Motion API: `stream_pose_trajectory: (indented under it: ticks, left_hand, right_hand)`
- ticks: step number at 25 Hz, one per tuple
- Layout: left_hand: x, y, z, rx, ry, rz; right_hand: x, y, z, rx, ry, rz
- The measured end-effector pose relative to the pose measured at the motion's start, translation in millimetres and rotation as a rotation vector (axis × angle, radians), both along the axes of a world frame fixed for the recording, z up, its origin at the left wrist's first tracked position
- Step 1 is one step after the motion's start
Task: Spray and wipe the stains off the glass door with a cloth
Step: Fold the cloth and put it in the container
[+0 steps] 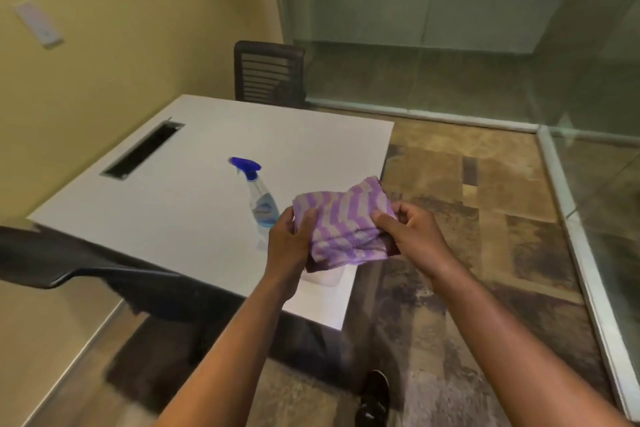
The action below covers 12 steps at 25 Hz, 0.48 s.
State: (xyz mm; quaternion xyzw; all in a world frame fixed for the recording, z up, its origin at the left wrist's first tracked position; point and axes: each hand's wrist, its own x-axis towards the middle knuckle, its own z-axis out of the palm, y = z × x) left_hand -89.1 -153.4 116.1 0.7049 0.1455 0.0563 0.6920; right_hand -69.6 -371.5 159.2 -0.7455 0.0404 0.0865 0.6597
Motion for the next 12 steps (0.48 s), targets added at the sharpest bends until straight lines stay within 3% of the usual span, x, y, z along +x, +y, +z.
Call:
stream_pose_trajectory:
  ticks: [5, 9, 12]
  left_hand:
    - [51.3, 51.3, -6.3, -0.052, 0.179, -0.105]
    - [76.4, 65.8, -20.5, -0.114, 0.095, 0.100]
    - [89.1, 75.1, -39.9, -0.137, 0.103, 0.139]
  right_hand:
    - [64.6, 30.3, -39.0, 0.051, 0.133, 0.005]
    - [95.7, 50.2, -72.9, 0.051, 0.250, 0.096]
    - [105.6, 59.4, -93.6, 0.047, 0.312, 0.132]
